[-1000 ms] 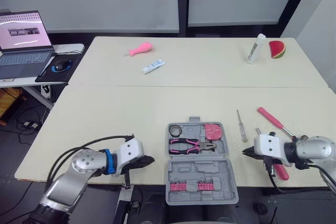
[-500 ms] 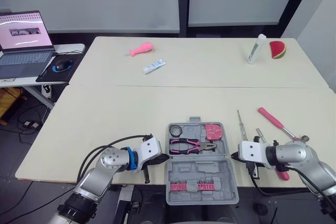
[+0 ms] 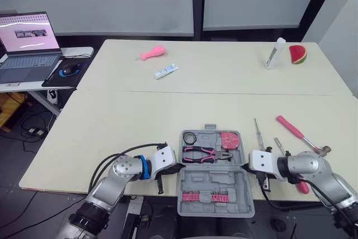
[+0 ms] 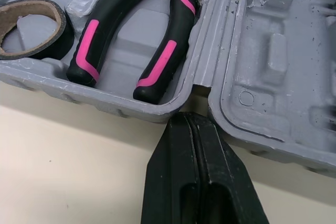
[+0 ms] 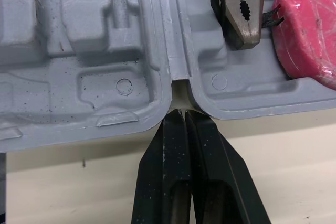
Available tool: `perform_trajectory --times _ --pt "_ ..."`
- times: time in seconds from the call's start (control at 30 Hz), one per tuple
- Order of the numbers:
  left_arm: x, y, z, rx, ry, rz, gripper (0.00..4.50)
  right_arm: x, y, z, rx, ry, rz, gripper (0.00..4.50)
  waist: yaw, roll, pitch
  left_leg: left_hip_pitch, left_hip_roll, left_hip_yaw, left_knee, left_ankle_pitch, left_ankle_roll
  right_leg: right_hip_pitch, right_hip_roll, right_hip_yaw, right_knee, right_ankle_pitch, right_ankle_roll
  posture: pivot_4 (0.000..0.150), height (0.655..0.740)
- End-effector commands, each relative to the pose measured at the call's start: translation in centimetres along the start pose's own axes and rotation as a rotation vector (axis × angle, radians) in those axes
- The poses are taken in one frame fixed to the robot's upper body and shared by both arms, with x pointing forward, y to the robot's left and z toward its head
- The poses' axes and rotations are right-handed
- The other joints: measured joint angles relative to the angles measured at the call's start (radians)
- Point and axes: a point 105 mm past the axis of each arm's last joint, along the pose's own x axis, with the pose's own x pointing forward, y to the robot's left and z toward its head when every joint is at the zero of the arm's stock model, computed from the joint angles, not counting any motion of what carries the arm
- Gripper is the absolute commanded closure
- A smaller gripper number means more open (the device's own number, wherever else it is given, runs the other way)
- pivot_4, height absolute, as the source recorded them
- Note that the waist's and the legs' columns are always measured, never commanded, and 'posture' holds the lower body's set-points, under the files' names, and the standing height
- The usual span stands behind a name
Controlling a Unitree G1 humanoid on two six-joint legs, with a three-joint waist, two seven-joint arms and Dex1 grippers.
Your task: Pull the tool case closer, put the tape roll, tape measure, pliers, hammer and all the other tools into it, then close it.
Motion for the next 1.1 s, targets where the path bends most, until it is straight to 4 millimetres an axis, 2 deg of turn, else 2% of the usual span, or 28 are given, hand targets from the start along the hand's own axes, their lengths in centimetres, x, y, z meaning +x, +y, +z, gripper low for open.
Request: perform_trajectory --times 0.03,0.6,0.83,1.1 --pt "0.7 0.3 1.4 0.069 -0.026 -0.019 4.50 0.3 -1.0 1.9 -0.028 -0.075 -0.036 4.49 -0.002 0.000 0.000 0.000 0.000 0.000 0.000 0.000 0.000 0.000 0.000 0.000 0.000 0.000 0.000 0.150 0.7400" --pt "1.9 4.3 3.3 0.230 -0.041 0.014 4.50 0.3 -4.3 2.1 0.019 -0.090 -0.158 4.49 -0.006 -0.001 0.000 -0.002 0.000 0.000 0.000 0.002 -0.003 -0.002 0.000 0.000 0.000 0.000 0.000 0.150 0.7400" --pt "2.4 5.0 2.7 0.248 -0.024 0.015 4.50 0.5 -5.5 2.1 0.025 -0.095 -0.200 4.49 -0.007 -0.001 0.000 -0.002 0.000 0.000 0.000 0.002 -0.003 -0.002 0.000 0.000 0.000 0.000 0.000 0.150 0.7400" --pt "2.4 6.7 1.6 0.264 0.015 0.051 4.50 0.6 -6.0 1.8 0.029 -0.090 -0.212 4.49 -0.008 -0.001 0.000 -0.002 0.000 0.000 0.001 0.002 -0.003 -0.002 0.000 0.000 0.001 0.000 0.000 0.150 0.7400"
